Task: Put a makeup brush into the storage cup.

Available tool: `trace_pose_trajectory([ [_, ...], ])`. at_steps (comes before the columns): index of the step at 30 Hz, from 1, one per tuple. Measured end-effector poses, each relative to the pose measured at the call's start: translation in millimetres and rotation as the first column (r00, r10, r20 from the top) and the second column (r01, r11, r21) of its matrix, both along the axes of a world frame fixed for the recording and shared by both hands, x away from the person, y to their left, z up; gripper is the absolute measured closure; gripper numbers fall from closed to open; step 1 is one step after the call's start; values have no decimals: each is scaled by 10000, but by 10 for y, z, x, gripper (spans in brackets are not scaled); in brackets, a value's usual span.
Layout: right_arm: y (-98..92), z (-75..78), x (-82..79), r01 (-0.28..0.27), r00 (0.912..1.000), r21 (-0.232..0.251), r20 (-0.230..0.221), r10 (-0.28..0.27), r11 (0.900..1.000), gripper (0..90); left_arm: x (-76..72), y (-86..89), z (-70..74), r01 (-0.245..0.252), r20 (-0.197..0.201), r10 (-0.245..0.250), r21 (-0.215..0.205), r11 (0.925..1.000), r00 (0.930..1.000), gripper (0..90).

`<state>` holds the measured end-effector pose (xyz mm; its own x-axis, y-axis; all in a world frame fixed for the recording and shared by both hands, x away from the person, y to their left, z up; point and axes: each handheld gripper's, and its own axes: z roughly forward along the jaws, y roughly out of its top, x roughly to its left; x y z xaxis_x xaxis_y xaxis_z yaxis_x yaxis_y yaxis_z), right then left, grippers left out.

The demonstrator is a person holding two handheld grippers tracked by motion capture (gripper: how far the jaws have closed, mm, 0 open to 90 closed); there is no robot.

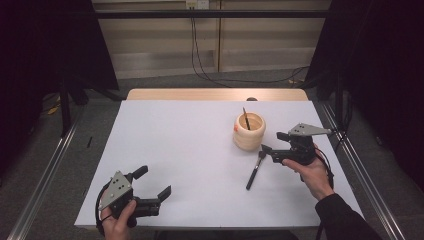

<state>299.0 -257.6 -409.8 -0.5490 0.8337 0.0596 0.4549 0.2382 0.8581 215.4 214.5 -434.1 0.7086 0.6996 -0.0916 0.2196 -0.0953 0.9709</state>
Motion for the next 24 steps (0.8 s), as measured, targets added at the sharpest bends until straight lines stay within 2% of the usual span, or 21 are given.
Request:
trace_pose_trajectory([
  [2, 2, 0, 10, 11, 9985, 329, -554, 7, 9995, 265, 1, -1, 0, 6, 4, -6, 5, 10000, 10000, 13],
  [4, 6, 0, 14, 65, 9974, 236, -715, -48, 9997, 301, -2, -2, 1, -28, 9, 28, 25, 10000, 10000, 12],
  [6, 0, -7, 32, 141, 9956, 474, -931, -96, 9988, 320, -1, -1, 2, -26, 11, 26, 37, 10000, 10000, 12],
  [9, 3, -28, 69, 225, 9921, 519, -1245, -159, 9984, 344, 1, -3, 0, -45, -3, 45, 27, 10000, 10000, 13],
  [12, 10, -50, 113, 359, 9860, 323, -1642, -301, 9988, 385, 0, -2, 0, -75, -38, 75, 17, 10000, 10000, 12],
  [14, 21, -62, 143, 430, 9806, 5, -1912, -421, 9991, 402, 2, 2, -1, -17, -34, 16, -83, 10000, 10000, 12],
  [16, 35, -80, 180, 553, 9691, -330, -2390, -616, 9979, 416, 0, 2, -3, -61, -88, 59, -183, 9998, 9999, 13],
  [17, 38, -90, 193, 545, 9673, -364, -2461, -618, 9979, 416, 1, 2, -4, -56, -77, 54, -167, 9998, 10000, 12],
  [19, 54, -107, 221, 603, 9582, -502, -2768, -719, 9969, 429, 1, 0, -3, -35, -80, 33, -193, 9998, 10000, 12],
  [20, 68, -115, 230, 712, 9508, -583, -2979, -854, 9958, 437, 2, 3, -3, -25, -67, 24, -116, 9999, 10000, 12],
  [22, 82, -140, 263, 677, 9414, -787, -3250, -898, 9946, 496, 2, 1, -4, -18, -87, 17, -148, 9999, 10000, 13],
  [23, 89, -152, 281, 683, 9322, -856, -3496, -941, 9940, 501, 2, 1, -4, -45, -91, 44, -156, 9999, 9999, 13],
  [24, 100, -160, 292, 691, 9272, -857, -3622, -957, 9939, 512, 5, 4, -4, -22, -73, 21, -145, 9999, 10000, 13],
])
